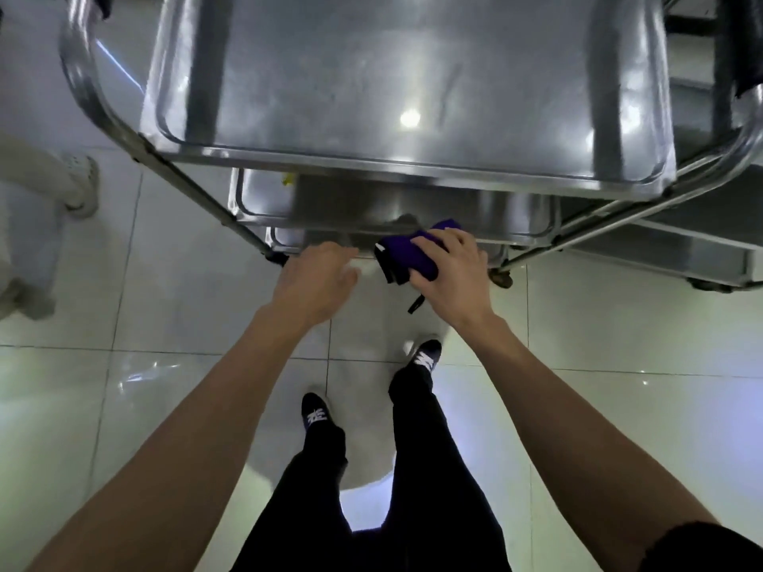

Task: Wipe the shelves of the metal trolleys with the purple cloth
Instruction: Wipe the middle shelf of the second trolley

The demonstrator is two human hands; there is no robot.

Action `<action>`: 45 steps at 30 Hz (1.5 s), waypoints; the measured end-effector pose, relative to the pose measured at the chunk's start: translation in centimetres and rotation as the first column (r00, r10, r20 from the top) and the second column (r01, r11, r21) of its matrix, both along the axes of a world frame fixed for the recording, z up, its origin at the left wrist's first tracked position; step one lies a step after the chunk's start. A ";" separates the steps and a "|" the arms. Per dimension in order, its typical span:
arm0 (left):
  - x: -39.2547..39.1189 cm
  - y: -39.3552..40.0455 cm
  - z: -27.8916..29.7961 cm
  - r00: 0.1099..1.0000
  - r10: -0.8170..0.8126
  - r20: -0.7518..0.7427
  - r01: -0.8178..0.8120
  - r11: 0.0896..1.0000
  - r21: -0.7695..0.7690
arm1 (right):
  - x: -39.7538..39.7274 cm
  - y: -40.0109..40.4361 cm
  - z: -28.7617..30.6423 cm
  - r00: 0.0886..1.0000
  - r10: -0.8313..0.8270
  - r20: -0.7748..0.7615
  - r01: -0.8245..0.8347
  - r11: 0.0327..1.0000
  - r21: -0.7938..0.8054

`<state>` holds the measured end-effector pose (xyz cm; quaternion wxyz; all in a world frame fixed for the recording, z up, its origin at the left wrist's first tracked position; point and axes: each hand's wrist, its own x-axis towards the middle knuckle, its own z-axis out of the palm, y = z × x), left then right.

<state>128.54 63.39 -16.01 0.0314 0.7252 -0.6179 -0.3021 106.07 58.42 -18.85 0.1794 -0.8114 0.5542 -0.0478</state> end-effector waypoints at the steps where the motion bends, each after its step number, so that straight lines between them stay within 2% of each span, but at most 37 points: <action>1: 1.1 1.2 -0.6 1.000 -0.001 0.010 0.001 1.000 0.007 | 0.6 1.0 -0.5 1.000 0.008 -0.013 -0.008 1.000 0.007; 8: 5.5 5.0 -5.9 1.000 0.003 0.004 -0.003 0.998 0.055 | 3.5 3.8 -5.4 1.000 0.014 -0.027 -0.012 0.997 0.071; 12: 6.7 5.0 -9.6 1.000 0.030 0.001 -0.030 1.000 0.006 | 5.3 2.4 -9.4 1.000 -0.001 0.015 0.000 0.997 0.080; 20: 9.3 2.1 -18.1 0.994 0.049 0.101 -0.046 0.998 -0.032 | 9.8 -1.3 -18.5 0.997 0.013 0.073 -0.016 0.999 0.044; 24: 11.6 -0.4 -22.7 0.985 0.034 0.169 -0.008 0.989 -0.149 | 12.5 -4.3 -22.4 0.992 0.070 0.108 -0.068 0.997 -0.021; 27: 13.6 -2.1 -26.3 0.977 0.073 0.203 -0.003 0.945 -0.327 | 14.8 -7.4 -24.3 0.985 0.132 0.114 -0.121 0.988 -0.093; 30: 15.8 -4.8 -29.3 0.976 0.124 0.180 -0.049 0.925 -0.376 | 17.0 -10.4 -25.8 0.966 0.216 0.139 -0.189 0.964 -0.187; 34: 17.9 -7.7 -32.4 0.965 0.145 0.217 0.006 0.819 -0.574 | 18.9 -13.6 -27.8 0.938 0.287 0.195 -0.233 0.937 -0.260; 38: 18.7 -9.1 -34.5 0.950 0.188 0.250 -0.001 0.800 -0.599 | 19.5 -14.8 -29.6 0.936 0.305 0.177 -0.255 0.932 -0.258; 42: 18.6 -8.8 -36.0 0.934 0.208 0.291 0.015 0.790 -0.613 | 19.3 -14.6 -30.7 0.931 0.356 0.078 -0.321 0.902 -0.288; 45: 18.2 -8.2 -38.0 0.913 0.244 0.327 0.041 0.743 -0.669 | 20.3 -14.0 -32.1 0.961 0.258 0.104 -0.219 0.933 -0.287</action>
